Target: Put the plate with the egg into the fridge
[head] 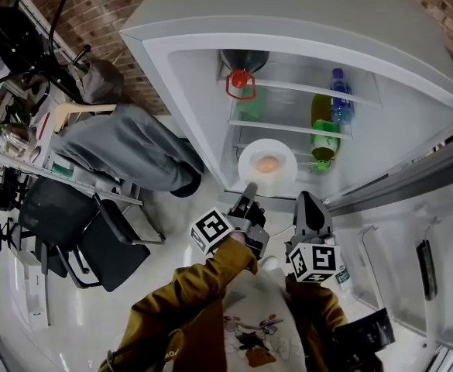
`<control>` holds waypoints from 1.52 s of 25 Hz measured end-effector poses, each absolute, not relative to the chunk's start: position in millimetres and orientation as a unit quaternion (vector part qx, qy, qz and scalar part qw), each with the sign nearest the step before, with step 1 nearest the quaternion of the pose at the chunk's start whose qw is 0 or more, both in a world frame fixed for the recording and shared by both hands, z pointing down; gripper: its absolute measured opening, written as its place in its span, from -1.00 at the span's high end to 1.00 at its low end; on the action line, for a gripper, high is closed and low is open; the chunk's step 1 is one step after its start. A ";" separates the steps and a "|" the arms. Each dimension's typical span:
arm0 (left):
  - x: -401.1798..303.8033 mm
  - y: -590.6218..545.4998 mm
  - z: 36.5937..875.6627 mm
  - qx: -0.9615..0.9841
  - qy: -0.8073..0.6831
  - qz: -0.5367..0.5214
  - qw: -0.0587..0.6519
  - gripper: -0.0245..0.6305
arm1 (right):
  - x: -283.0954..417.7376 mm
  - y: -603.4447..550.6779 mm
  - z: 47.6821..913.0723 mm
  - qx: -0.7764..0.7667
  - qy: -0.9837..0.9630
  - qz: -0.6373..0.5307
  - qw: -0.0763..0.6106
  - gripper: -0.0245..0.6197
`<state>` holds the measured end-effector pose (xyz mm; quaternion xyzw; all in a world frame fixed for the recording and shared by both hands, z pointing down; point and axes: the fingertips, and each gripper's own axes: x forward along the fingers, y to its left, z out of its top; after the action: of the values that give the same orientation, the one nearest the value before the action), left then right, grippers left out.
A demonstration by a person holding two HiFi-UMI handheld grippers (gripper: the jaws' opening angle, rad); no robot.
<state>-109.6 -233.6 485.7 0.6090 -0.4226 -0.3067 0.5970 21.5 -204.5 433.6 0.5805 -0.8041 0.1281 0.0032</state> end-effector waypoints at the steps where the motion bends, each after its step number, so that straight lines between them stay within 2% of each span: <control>1: -109.9 -235.3 485.2 0.608 -0.424 -0.308 0.596 0.86 | 21.5 -206.0 432.9 0.580 -0.804 0.128 0.002 0.91; 38: -98.5 -282.2 493.0 0.589 -0.435 -0.323 0.599 0.86 | 25.9 -252.1 446.3 0.563 -0.813 0.144 0.013 0.91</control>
<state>-98.5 -282.2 493.0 0.5890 -0.4353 -0.3229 0.5994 25.9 -252.1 446.3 0.5634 -0.8134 0.1441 0.0128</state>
